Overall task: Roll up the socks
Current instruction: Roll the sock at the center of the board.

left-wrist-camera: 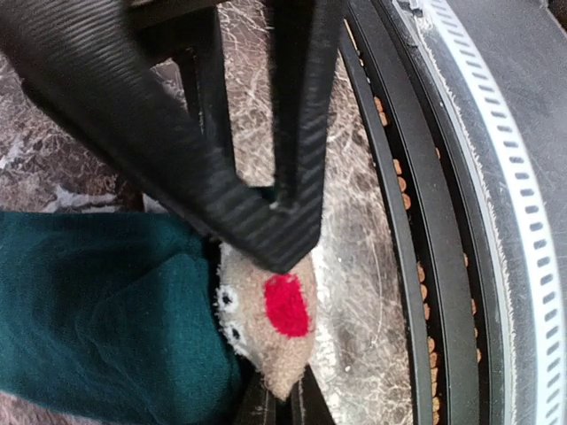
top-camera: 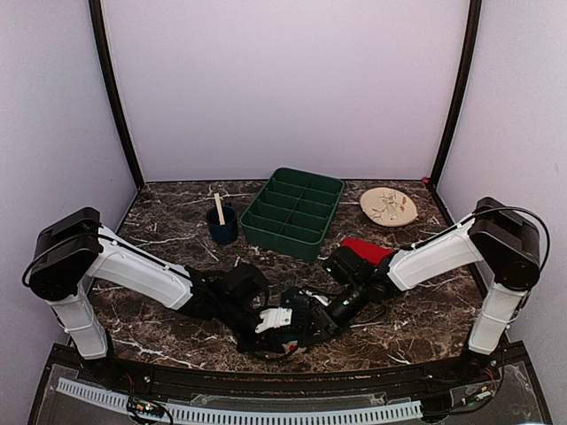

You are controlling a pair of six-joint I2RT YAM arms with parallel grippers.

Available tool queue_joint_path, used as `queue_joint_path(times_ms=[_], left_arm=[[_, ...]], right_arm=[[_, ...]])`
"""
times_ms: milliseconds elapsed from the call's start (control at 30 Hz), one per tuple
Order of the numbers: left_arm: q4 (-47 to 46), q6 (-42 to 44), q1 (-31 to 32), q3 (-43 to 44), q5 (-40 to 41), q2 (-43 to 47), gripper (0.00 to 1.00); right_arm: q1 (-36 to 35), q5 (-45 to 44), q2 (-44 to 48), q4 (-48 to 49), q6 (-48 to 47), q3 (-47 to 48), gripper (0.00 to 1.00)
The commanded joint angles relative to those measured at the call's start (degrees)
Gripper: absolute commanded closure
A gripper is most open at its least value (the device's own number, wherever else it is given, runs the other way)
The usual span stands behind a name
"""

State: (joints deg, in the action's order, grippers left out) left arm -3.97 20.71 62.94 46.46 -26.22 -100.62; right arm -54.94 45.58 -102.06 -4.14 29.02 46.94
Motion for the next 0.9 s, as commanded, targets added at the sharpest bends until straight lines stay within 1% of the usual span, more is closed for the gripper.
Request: queue_joint_path(times_ms=[0,300,433,533,733,867], left_arm=[[11.55,-0.66,-2.42,4.08,-6.91,-3.98,1.0],[23.26,-1.32,-8.1,13.27,-21.57,-11.41,1.0],[28.03,-0.78,-10.34,16.71,-25.96,-14.27,1.0],[31.03,0.08,-11.43,18.29,-27.66,-15.39,1.0],[35.05,0.66,-12.74,21.21,-30.37,-17.58,1.0],[38.13,1.58,-12.84,23.11,-31.61,-19.27,1.0]], right_arm=[[0.45,-4.9,3.68,1.93,-2.36,-2.69,0.64],[0.45,-14.84,10.24,5.62,-3.58,-9.54,0.63],[0.32,-19.98,14.86,5.91,-5.65,-11.5,0.63],[-0.64,-22.84,17.13,5.37,-8.76,-11.68,0.63],[-7.55,-31.88,18.49,1.19,-17.01,-8.84,0.63],[-12.7,-38.83,20.05,0.98,-20.13,-7.72,0.62]])
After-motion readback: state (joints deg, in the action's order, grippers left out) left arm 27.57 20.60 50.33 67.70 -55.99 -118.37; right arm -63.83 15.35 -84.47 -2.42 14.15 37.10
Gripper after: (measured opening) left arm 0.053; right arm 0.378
